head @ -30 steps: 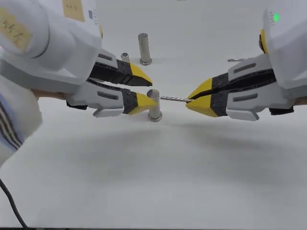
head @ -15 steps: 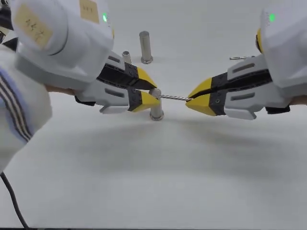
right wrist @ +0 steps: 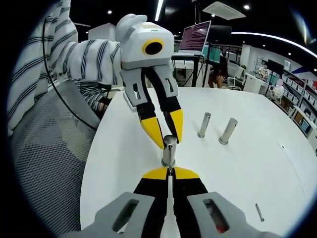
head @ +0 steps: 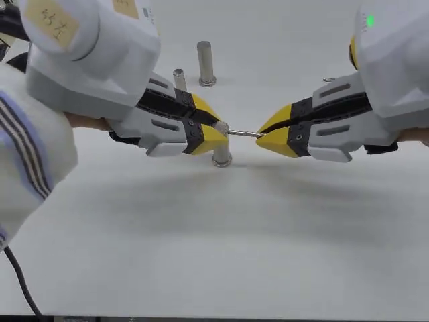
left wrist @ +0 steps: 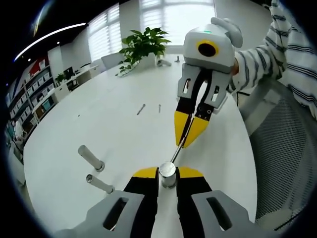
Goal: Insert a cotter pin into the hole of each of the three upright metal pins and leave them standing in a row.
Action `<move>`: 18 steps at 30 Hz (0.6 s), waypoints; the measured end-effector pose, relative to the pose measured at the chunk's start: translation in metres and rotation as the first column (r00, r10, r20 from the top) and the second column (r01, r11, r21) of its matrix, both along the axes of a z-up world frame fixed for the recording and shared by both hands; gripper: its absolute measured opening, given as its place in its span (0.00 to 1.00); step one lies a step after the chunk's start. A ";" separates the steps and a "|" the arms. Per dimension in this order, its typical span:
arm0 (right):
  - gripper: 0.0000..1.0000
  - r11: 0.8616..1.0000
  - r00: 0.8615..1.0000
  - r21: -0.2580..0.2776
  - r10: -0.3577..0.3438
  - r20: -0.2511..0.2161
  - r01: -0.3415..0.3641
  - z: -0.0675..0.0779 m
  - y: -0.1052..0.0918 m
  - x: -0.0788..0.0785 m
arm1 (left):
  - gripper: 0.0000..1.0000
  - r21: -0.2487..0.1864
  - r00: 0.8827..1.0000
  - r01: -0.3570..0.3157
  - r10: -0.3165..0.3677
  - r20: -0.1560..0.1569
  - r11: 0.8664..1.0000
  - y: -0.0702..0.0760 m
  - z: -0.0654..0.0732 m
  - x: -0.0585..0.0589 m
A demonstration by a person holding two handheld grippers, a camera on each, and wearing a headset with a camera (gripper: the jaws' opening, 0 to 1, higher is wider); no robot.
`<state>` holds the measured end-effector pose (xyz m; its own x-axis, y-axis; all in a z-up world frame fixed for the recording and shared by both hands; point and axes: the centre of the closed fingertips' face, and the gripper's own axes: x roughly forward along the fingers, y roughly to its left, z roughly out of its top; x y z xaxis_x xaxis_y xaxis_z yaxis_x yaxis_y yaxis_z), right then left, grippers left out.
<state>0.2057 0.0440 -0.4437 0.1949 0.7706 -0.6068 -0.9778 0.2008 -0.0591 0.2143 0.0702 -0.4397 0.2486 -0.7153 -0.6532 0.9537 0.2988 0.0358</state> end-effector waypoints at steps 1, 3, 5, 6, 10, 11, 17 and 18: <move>0.00 1.000 1.000 -0.002 0.001 0.004 -0.001 0.000 0.001 0.001 | 0.09 -0.002 1.000 -0.003 0.003 0.000 1.000 0.000 0.000 0.000; 0.00 1.000 1.000 -0.003 0.004 0.006 -0.004 0.000 0.002 0.001 | 0.09 -0.007 1.000 -0.007 0.007 0.000 1.000 0.000 0.000 0.000; 0.00 1.000 1.000 0.000 0.006 0.005 -0.006 -0.001 0.005 0.002 | 0.09 -0.009 1.000 -0.011 0.011 0.000 1.000 0.000 0.001 -0.001; 0.00 1.000 1.000 0.001 0.008 0.003 -0.008 -0.001 0.007 0.002 | 0.09 -0.009 1.000 -0.011 0.011 0.002 1.000 -0.001 0.001 -0.001; 0.00 1.000 1.000 0.002 0.020 0.006 -0.020 -0.001 0.015 0.002 | 0.09 -0.007 1.000 -0.008 0.008 0.003 1.000 -0.001 0.002 -0.002; 0.00 1.000 1.000 0.003 0.019 -0.001 -0.019 -0.001 0.016 0.002 | 0.09 -0.006 1.000 -0.008 0.008 0.004 1.000 -0.001 0.002 -0.002; 0.00 0.999 0.999 -0.002 0.047 -0.005 -0.047 -0.001 0.023 0.003 | 0.09 -0.004 1.000 -0.006 0.006 0.003 1.000 -0.002 0.004 -0.003; 0.00 0.999 0.999 0.000 0.050 -0.007 -0.050 -0.001 0.025 0.004 | 0.09 -0.007 1.000 -0.006 0.006 0.001 1.000 -0.003 0.004 -0.003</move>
<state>0.2097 0.0687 -0.4447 0.1518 0.7793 -0.6080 -0.9871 0.1517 -0.0520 0.2112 0.0675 -0.4352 0.2533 -0.7182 -0.6482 0.9519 0.3043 0.0348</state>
